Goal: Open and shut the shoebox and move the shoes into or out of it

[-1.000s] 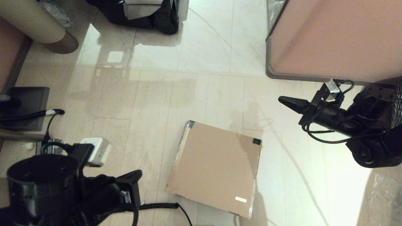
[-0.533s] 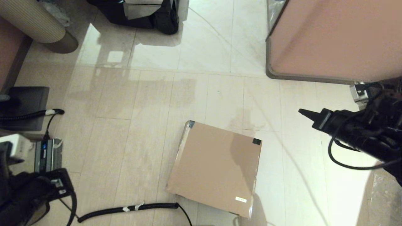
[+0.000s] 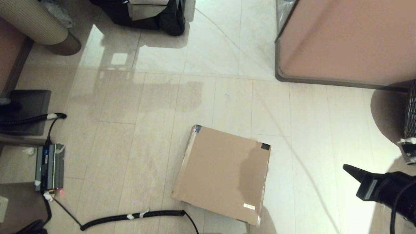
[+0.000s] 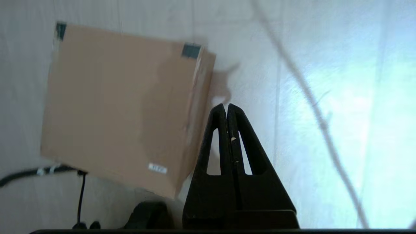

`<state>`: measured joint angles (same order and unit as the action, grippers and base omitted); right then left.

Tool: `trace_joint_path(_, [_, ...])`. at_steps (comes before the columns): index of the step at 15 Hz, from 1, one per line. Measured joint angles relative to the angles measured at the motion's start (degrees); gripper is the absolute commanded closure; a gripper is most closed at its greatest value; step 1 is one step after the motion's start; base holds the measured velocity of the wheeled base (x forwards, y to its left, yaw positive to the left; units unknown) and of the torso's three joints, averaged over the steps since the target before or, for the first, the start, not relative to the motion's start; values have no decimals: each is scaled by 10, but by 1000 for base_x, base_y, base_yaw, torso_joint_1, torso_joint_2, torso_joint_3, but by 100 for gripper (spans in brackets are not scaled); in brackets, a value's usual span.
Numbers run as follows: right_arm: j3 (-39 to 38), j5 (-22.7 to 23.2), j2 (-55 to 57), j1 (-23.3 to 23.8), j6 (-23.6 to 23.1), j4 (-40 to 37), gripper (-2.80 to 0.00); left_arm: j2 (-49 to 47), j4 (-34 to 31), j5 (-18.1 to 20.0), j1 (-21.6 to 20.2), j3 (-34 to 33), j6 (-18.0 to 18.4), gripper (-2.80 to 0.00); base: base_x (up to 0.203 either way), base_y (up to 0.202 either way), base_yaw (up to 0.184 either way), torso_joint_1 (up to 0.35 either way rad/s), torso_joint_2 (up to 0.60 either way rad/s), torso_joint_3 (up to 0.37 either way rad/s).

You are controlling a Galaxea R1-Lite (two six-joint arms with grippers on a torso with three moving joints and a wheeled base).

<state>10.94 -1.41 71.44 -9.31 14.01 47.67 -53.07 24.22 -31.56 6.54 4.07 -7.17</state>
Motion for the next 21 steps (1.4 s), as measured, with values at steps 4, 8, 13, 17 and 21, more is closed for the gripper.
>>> trace_joint_path(4, [-40,-39,-163,7,-18,-38,0,115,1,12,-77,-30,16,0,0,0,0,0,0,0])
trace_joint_path(8, [-65,-41,-382,12,-87,-202,0,317,-96,129,-80,-31,89,0,0,0,0,0,0,0])
trace_joint_path(13, [-91,19,-533,15,-137,-496,0,499,-358,301,-66,15,272,0,0,0,0,0,0,0])
trace_joint_path(17, [-88,11,-540,71,-136,-529,0,527,-357,287,-65,19,249,0,0,0,0,0,0,0])
trace_joint_path(21, [-92,18,-630,96,-141,-517,0,532,-339,303,-64,13,228,0,0,0,0,0,0,0])
